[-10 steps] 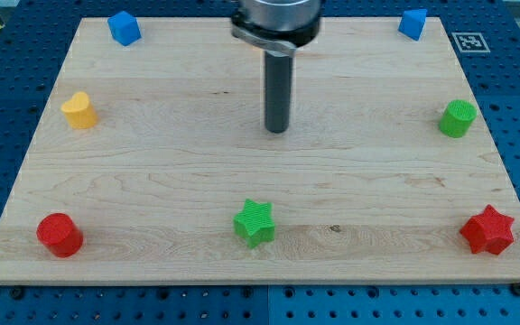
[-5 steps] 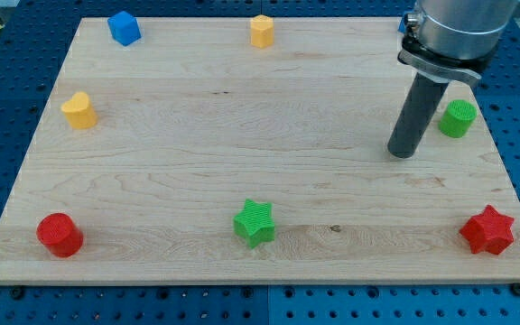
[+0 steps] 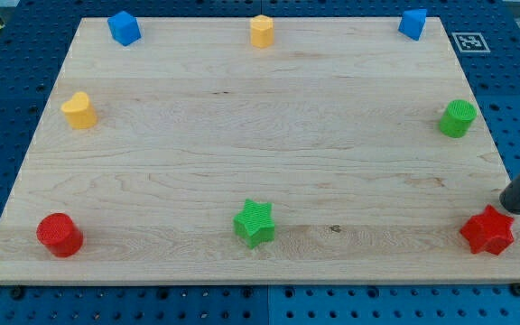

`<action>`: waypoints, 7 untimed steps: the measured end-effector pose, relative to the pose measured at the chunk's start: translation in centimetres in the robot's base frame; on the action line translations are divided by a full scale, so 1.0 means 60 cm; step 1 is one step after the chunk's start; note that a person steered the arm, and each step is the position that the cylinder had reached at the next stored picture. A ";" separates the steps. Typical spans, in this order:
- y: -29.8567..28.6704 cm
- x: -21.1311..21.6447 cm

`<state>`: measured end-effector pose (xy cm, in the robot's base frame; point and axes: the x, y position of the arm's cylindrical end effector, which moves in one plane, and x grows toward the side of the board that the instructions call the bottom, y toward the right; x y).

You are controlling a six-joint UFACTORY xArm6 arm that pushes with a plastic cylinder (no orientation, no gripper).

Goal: Push the red star diagonally to the green star

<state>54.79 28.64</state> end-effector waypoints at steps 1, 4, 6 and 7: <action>0.005 0.046; 0.006 0.075; -0.005 0.078; -0.022 0.078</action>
<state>59.49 27.30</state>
